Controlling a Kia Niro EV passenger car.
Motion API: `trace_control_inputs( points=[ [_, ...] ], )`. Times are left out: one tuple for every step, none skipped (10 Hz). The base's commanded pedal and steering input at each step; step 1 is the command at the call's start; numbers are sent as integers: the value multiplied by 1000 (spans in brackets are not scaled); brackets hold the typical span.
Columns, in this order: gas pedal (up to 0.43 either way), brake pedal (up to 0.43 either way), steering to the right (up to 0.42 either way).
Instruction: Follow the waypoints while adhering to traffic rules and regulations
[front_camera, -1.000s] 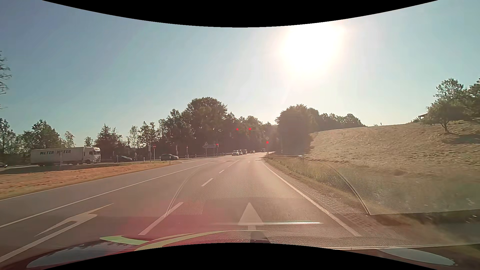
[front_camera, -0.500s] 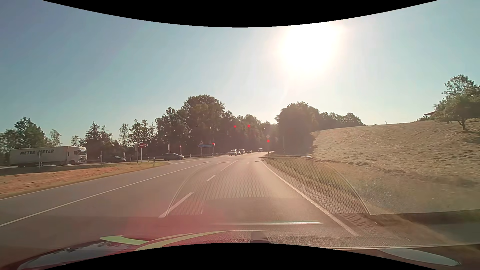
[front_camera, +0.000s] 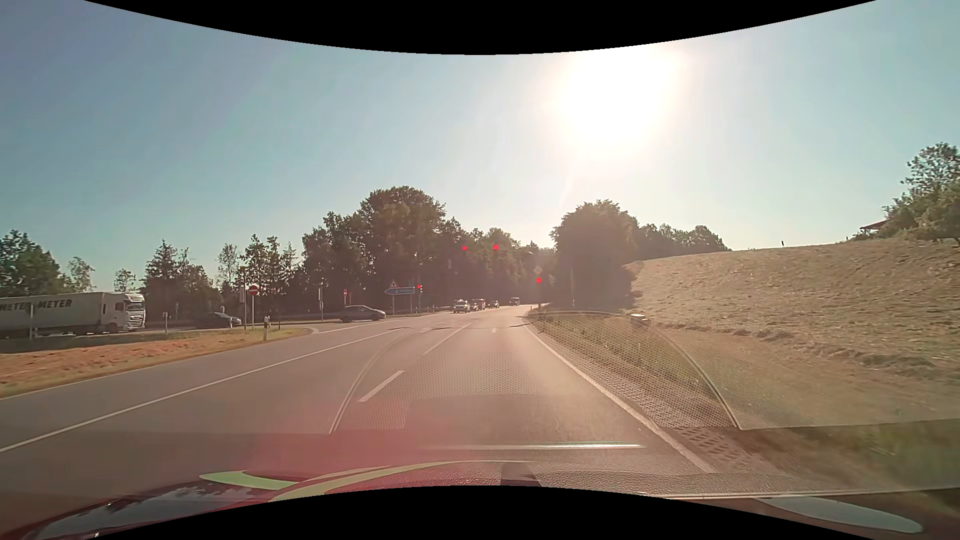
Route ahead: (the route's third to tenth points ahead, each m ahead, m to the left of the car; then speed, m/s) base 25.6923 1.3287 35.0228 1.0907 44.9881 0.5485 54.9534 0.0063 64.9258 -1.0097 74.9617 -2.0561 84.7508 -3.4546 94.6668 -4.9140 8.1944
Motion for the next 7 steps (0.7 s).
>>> trace_control_inputs(
  points=[
    [0, 152, 6],
    [0, 159, 7],
    [0, 159, 6],
    [0, 165, 6],
    [0, 159, 6],
    [0, 165, 6],
    [0, 159, 6]
  ],
)
